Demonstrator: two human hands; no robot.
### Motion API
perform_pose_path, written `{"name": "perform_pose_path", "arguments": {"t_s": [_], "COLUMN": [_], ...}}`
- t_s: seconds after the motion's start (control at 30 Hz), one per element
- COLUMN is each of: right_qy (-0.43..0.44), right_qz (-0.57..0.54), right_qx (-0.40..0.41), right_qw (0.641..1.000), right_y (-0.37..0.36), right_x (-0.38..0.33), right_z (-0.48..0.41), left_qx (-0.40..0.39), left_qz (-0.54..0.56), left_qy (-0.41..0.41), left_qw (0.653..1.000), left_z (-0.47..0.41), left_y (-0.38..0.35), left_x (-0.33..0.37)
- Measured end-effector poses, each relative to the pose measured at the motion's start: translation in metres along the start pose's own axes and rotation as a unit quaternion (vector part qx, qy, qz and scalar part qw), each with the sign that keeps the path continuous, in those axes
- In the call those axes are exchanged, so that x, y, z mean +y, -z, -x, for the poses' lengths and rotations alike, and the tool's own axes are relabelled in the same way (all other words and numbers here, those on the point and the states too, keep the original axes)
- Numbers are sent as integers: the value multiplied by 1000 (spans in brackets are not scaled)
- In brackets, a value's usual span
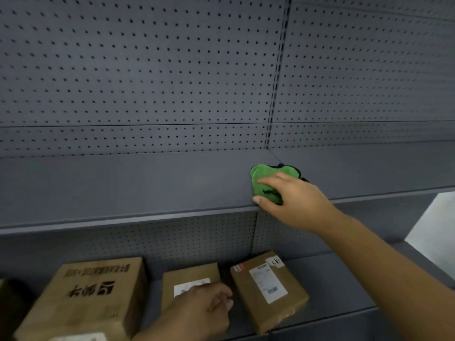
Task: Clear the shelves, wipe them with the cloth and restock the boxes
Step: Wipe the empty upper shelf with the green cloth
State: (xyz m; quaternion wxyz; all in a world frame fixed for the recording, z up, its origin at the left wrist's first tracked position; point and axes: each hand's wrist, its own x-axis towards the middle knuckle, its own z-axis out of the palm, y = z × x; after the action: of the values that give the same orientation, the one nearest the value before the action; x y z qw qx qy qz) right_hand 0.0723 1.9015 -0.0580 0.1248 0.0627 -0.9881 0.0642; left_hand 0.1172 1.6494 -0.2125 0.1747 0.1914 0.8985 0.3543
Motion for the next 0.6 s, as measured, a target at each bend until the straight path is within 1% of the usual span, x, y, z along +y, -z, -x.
{"name": "perform_pose_path", "arguments": {"t_s": [0.1,0.2,0.27,0.33,0.4,0.47,0.6], "right_qy": [9,38,50,54,49,40,-4], "right_qz": [-31,-47,-54,-63,-71,-65,-40], "right_qx": [-9,-10,9,49,79,92,120], "right_qw": [999,998,997,995,993,993,992], "right_y": [-2,-5,-3,4,10,15,26], "right_x": [0,2,5,8,14,21,36], "right_z": [12,17,21,29,42,57,97], "left_qx": [0,-4,-14,-20,-31,-32,-21], "left_qz": [-6,-19,-21,-32,-31,-36,-34], "left_qy": [21,10,5,0,-9,-17,-50], "left_qw": [1000,1000,1000,999,999,999,998], "left_z": [3,5,3,1,-1,0,1], "left_y": [-2,-5,-8,-9,-8,-6,-2], "left_x": [-1,0,1,1,2,6,16]}}
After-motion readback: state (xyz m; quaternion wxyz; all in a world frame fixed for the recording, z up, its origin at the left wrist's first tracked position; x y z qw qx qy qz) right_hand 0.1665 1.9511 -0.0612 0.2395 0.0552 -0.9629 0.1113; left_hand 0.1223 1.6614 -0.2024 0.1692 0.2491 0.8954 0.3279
